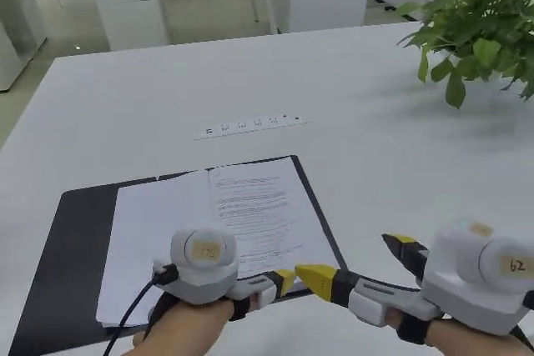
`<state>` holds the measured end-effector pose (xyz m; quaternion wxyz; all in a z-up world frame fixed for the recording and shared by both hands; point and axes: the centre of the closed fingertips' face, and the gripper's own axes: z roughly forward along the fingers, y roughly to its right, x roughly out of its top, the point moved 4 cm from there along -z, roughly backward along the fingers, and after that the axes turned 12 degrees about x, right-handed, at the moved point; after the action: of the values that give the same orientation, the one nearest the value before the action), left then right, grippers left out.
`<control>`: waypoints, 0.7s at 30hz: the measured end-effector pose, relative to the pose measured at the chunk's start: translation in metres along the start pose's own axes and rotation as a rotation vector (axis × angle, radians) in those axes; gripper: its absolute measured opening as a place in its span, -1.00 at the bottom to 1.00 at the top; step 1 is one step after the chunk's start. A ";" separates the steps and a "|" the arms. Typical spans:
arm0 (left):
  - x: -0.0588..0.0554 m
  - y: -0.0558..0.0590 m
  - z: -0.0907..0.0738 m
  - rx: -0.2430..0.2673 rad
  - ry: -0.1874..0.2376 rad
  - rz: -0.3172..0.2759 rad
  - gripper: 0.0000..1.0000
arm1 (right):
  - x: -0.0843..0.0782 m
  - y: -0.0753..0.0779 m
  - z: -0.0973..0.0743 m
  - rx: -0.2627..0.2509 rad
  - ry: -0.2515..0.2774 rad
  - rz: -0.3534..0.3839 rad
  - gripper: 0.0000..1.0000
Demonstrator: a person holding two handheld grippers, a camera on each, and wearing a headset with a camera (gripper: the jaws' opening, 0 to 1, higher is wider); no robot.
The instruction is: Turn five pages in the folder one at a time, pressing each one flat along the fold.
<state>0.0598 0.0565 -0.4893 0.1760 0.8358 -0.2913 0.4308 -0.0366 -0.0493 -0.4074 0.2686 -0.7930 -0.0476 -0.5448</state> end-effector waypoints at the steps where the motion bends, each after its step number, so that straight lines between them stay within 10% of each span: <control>1: -0.001 0.002 0.002 -0.002 -0.003 -0.002 0.54 | -0.001 0.001 0.000 -0.001 -0.003 0.004 0.90; 21: -0.007 0.022 0.049 0.043 0.040 0.040 0.26 | -0.004 0.015 0.006 -0.008 -0.009 0.049 0.88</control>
<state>0.0726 0.0155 -0.5218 0.1553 0.8247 -0.2949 0.4570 -0.0271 -0.0584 -0.4180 0.2782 -0.7976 -0.0273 -0.5345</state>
